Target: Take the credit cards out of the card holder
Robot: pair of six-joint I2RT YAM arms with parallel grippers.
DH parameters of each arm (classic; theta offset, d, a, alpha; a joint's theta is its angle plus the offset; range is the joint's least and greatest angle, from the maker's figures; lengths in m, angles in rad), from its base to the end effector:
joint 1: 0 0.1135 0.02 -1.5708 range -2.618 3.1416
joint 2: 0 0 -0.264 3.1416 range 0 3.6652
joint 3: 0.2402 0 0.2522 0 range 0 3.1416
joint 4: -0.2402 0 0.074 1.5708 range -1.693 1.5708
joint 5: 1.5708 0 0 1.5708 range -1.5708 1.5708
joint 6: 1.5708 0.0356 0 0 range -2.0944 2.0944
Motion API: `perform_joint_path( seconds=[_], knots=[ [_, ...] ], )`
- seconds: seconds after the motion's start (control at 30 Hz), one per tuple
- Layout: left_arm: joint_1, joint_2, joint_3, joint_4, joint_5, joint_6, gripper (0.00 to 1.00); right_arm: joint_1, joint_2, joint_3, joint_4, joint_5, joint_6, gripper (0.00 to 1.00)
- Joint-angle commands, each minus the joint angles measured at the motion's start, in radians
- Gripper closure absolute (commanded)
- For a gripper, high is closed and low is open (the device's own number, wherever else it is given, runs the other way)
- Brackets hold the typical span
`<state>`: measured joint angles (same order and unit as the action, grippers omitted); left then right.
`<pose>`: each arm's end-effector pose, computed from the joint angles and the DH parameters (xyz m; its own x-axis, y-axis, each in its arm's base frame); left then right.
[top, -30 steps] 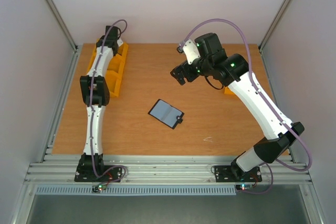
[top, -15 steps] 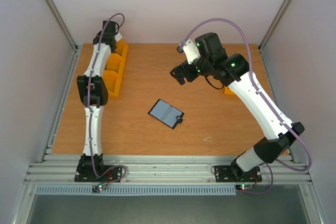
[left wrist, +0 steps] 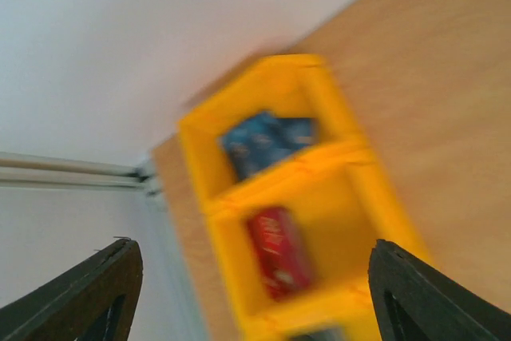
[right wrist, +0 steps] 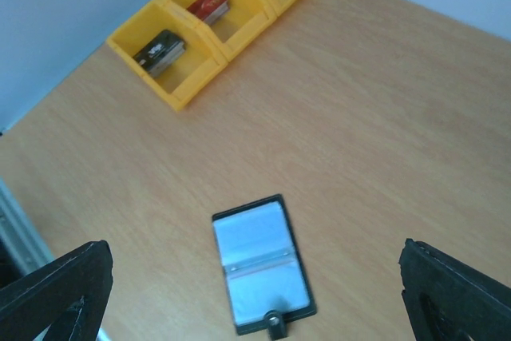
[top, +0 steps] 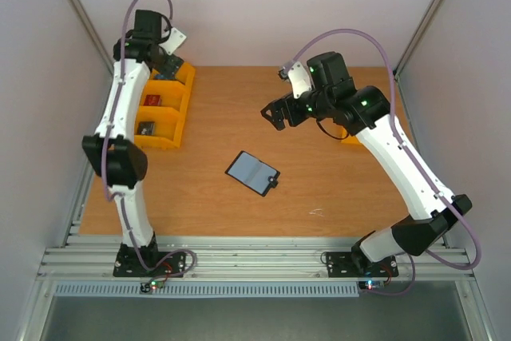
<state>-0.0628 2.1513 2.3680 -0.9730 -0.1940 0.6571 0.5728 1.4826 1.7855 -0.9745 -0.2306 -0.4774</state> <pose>0.4699 -0.0227 0.3708 -0.5901 0.6377 -0.4951 0.3563 0.7560 0.5490 0.2458 0.1682 0.4392 -0.1529 -0.6309 -0.7606 -0.8425 0.4856 -0.2334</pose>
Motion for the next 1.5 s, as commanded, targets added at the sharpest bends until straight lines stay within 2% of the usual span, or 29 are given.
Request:
perform_joint_path(
  seconds=[0.0,0.13,0.4,0.57,0.87,1.17,1.33,1.47],
  knots=[
    [-0.077,-0.235,-0.208,-0.227,0.402,-0.217,0.19,-0.001,0.008,-0.052,-0.045,-0.099,0.153,0.03],
    [-0.142,-0.339,-0.421,-0.265,0.534,-0.361,0.09,0.026,0.021,-0.166,-0.051,-0.144,0.254,0.11],
    [-0.240,-0.411,-0.797,-0.116,0.536,-0.543,0.09,0.045,0.035,-0.504,0.160,-0.191,0.443,0.18],
    [-0.285,-0.377,-0.969,0.004,0.590,-0.615,0.08,0.042,0.127,-0.612,0.284,-0.201,0.540,0.21],
    [-0.324,-0.235,-1.024,0.086,0.609,-0.643,0.02,0.011,0.339,-0.632,0.401,-0.256,0.579,0.28],
    [-0.324,-0.133,-1.044,0.110,0.748,-0.679,0.03,0.010,0.516,-0.497,0.418,-0.348,0.570,0.31],
    [-0.327,-0.115,-1.048,0.121,0.786,-0.686,0.09,0.007,0.564,-0.462,0.475,-0.442,0.598,0.31],
    [-0.331,-0.110,-1.048,0.128,0.836,-0.693,0.20,-0.003,0.584,-0.459,0.578,-0.527,0.666,0.32]
  ],
)
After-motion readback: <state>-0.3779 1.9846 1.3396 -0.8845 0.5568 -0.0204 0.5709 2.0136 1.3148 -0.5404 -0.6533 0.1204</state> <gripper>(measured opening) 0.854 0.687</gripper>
